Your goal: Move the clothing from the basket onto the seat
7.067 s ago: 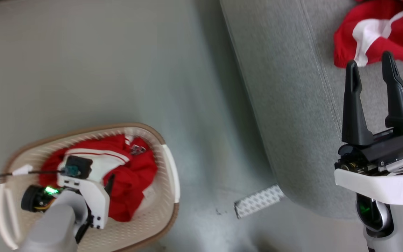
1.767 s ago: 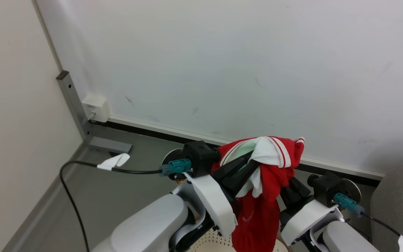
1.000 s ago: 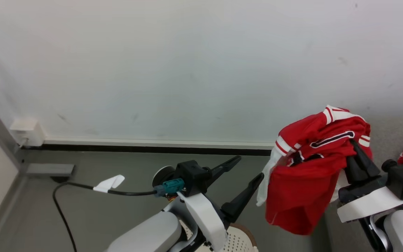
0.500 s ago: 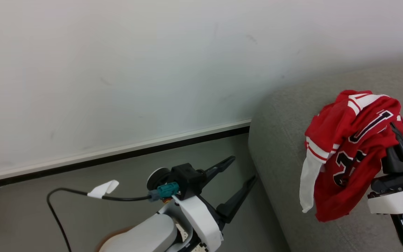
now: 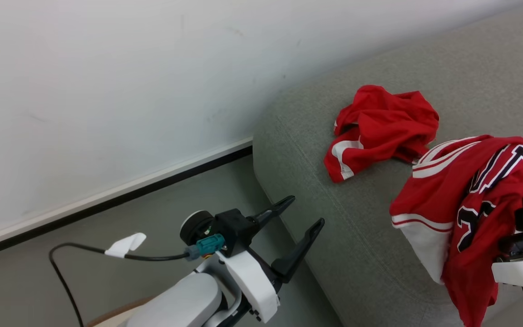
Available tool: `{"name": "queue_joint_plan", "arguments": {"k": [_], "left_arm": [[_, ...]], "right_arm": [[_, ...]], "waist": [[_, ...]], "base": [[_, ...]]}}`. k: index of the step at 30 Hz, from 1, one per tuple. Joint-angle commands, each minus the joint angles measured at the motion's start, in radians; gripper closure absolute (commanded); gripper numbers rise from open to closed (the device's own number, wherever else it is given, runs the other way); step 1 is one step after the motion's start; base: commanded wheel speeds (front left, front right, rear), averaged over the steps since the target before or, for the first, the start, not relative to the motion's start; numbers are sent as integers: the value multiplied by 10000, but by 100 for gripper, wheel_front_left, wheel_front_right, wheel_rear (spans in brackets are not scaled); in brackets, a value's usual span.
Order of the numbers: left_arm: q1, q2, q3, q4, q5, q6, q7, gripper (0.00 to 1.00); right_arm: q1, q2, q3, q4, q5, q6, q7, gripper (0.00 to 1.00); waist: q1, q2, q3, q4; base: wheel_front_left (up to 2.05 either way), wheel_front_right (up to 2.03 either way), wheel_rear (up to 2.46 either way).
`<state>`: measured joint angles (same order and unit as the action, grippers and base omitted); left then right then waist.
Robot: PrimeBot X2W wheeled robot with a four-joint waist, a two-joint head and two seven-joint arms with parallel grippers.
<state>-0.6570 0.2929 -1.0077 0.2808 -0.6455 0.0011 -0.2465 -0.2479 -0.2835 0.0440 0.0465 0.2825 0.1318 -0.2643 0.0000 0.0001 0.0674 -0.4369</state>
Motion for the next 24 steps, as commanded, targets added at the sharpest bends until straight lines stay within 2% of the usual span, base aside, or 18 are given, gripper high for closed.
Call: {"name": "queue_joint_plan", "arguments": {"k": [1,6,12,18,24], "left_arm": [[-57,67,11,39,64,7,-30,0],[-167,95,-30,48,169,-71,-61,0],[-451,284,-48,-155,362,-113,-44,0],[-1022,628,-18,-505,579,-206,252,0],[-1756,1117,103,-1119,894,-272,569,0]], "right_arm": [[46,26,-60,-85,-54,-23,1,100],[-29,57,-232,-287,19,-23,1,100],[-652,-274,-312,-359,186,-23,1,100],[-2026,-618,-453,-59,562,-23,49,100],[-3747,-1294,-954,292,829,-23,144,100]], "waist": [[0,-1,174,-166],[0,-1,416,-142],[0,-1,1099,158],[0,-1,2320,671],[0,-1,3781,1266]], "base": [[0,0,0],[0,0,0],[0,0,0],[0,0,0],[0,0,0]]}}
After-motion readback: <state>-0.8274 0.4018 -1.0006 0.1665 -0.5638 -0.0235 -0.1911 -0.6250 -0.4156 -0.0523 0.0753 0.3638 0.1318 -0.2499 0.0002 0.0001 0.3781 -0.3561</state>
